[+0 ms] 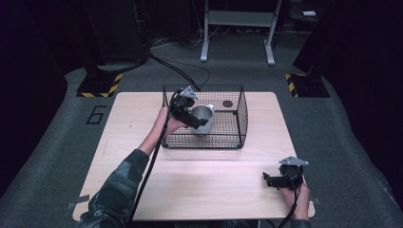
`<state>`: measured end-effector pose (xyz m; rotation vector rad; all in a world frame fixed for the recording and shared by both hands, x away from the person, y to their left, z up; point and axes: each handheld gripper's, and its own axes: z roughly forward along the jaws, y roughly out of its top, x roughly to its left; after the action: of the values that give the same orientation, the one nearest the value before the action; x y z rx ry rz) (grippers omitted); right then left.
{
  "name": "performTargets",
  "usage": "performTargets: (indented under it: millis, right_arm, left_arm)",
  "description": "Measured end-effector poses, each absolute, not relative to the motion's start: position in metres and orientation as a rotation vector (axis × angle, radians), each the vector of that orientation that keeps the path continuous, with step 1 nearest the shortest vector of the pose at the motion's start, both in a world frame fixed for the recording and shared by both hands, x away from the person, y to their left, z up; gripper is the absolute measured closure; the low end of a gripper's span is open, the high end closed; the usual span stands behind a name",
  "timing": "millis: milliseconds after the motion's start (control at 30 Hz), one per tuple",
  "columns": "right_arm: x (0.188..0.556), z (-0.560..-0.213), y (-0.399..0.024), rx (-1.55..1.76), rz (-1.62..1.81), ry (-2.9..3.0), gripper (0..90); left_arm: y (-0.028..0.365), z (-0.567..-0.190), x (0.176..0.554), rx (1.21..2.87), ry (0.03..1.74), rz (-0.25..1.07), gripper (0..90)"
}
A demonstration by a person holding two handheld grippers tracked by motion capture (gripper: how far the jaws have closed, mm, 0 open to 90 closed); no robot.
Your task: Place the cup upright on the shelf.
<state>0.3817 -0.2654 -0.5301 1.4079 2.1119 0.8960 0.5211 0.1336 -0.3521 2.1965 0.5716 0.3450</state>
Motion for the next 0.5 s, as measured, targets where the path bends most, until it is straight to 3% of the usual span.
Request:
performTargets:
  millis: [500]
  right_arm:
    - [0.381,-0.530,-0.265,1.410,0.894,2.111,0.0]
  left_arm:
    - [0.179,-0.342,0.458,2.184,0.540,0.398,2.1]
